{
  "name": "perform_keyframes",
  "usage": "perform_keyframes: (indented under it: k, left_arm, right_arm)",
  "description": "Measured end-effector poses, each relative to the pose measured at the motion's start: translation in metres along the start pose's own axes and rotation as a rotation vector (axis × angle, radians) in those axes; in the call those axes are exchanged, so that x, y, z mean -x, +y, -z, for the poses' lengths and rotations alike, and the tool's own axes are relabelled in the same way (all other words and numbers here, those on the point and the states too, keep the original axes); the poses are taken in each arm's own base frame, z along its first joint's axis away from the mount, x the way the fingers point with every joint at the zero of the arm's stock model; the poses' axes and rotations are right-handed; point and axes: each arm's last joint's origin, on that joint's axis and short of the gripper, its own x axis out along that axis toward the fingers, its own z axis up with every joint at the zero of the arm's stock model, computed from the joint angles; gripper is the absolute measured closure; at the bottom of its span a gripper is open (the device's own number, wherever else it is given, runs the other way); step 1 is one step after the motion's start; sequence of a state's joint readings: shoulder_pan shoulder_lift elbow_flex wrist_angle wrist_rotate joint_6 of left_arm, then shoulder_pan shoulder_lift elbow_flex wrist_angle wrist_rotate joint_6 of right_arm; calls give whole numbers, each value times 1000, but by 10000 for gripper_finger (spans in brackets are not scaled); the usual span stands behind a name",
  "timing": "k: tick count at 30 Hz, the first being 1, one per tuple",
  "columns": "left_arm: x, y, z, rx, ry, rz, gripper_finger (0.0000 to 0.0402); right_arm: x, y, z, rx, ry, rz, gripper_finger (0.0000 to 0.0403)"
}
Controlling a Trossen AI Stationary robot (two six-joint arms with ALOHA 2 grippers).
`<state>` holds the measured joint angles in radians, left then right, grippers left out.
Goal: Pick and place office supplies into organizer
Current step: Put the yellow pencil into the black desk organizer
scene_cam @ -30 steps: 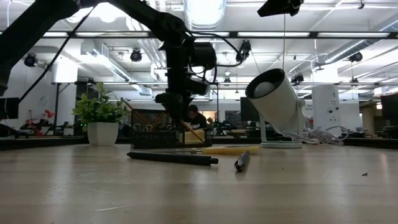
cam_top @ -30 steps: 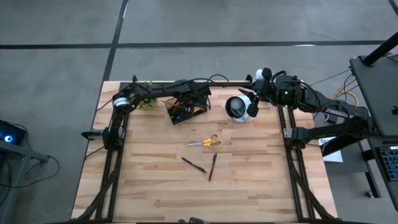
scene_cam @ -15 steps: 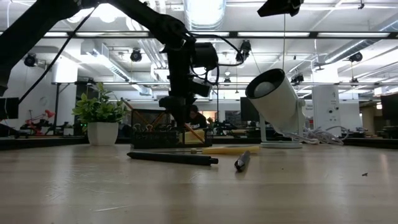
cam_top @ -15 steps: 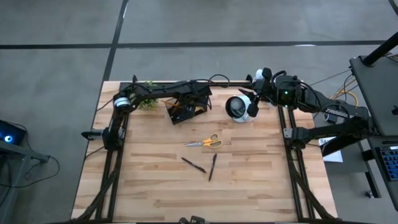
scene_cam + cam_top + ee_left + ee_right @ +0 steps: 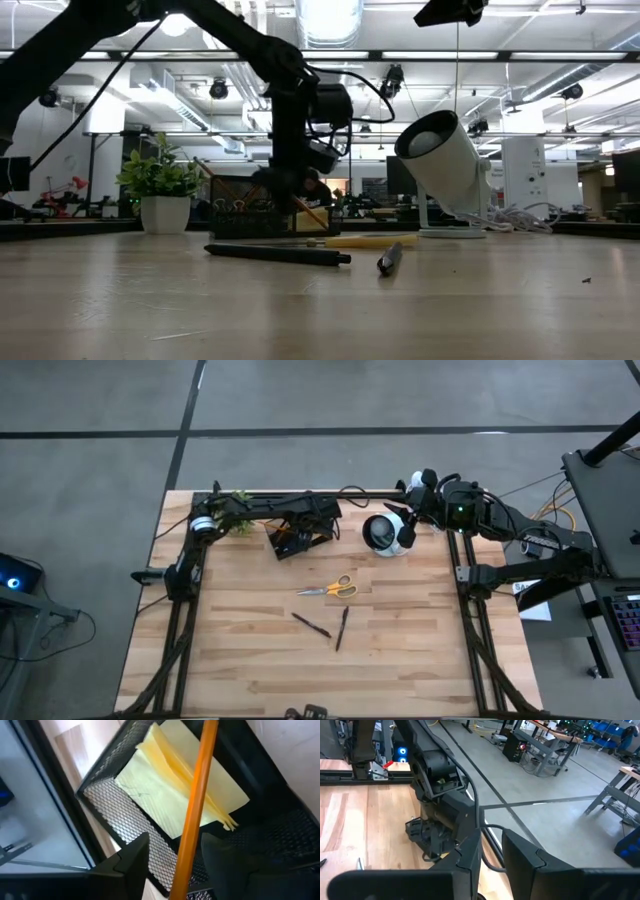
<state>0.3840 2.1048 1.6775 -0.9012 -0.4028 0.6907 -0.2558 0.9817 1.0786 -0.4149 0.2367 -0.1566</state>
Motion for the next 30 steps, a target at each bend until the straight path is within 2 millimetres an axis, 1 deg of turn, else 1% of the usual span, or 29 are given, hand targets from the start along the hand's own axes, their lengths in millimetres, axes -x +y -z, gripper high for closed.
perform_keyframes:
  k: [3, 9, 16, 17, 24, 30]
  left_arm:
    - [3, 1, 1, 5, -7, -7, 256]
    - [4, 1, 1, 6, -12, -3, 301]
    - [6, 2, 0, 4, -12, -3, 385]
    - [6, 2, 0, 2, -11, -2, 392]
    - [7, 2, 0, 2, -10, -2, 397]
    - [16, 8, -1, 9, -19, -13, 398]
  right_arm:
    - [0, 0, 0, 0, 0, 0, 337]
    - [0, 0, 0, 1, 0, 0, 337]
    - [0, 0, 0, 3, 0, 0, 337]
    - [0, 0, 0, 3, 0, 0, 337]
    - [0, 0, 0, 1, 1, 1, 337]
    - [0, 0, 0, 1, 0, 1, 337]
